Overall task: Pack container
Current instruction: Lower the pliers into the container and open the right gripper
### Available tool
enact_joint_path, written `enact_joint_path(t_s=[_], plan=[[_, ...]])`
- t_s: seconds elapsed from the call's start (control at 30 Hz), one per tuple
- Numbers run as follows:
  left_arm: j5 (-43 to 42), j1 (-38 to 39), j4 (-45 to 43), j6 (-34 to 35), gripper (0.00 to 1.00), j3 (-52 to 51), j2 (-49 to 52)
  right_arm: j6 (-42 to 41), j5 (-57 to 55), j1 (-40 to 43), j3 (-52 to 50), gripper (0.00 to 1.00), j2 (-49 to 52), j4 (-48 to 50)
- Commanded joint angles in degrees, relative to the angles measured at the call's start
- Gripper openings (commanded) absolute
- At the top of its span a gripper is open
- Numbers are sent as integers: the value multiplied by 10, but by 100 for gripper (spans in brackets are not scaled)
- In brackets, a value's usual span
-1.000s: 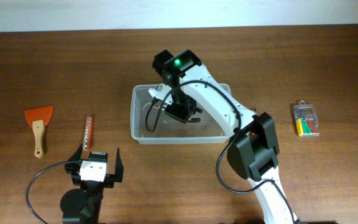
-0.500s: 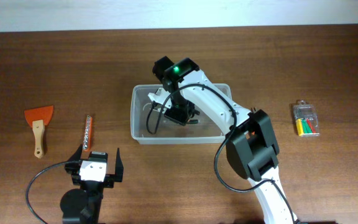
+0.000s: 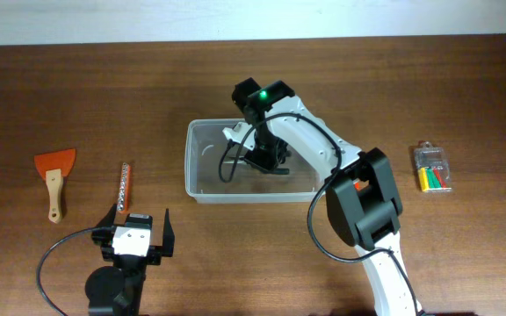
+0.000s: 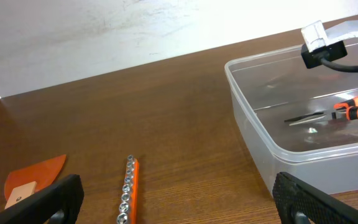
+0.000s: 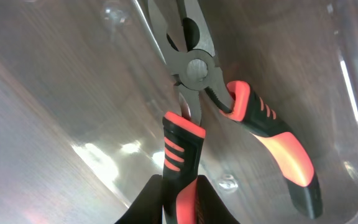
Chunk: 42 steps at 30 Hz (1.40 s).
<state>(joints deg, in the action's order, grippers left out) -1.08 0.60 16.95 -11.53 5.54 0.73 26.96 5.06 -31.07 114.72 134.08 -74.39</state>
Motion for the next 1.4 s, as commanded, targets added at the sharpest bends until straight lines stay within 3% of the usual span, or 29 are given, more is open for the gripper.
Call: enact_joint_path(t_s=[0.0,0.13,0.37,0.63,0.67,0.77,0.83,0.97,1.13,1.37], plan=[[-6,-3,0,3,99,-3,-4,0,8,9,-2,16,-16,1],[-6,-3,0,3,99,-3,-4,0,8,8,-2,31,-16,0],[-6,-3,0,3,99,-3,-4,0,10,7,7,44,-16,-40],[-6,-3,0,3,99,-3,-4,0,18,7,139,68,-27,-129],[-6,-3,0,3,99,-3,-4,0,18,7,167,72,-28,-144],[-6,-3,0,3,99,-3,-4,0,18,13,271,99,-28,-196],[-6,-3,0,3,99,-3,-4,0,17,20,333,99,-28,-228],[-6,-3,0,3,99,-3,-4,-75,-59,45,411,99,-48,-229],[-6,-3,0,3,99,-3,-4,-122,-137,87,411,99,-110,-229],[-6,-3,0,3,99,-3,-4,-142,-133,151,345,99,-214,-229]])
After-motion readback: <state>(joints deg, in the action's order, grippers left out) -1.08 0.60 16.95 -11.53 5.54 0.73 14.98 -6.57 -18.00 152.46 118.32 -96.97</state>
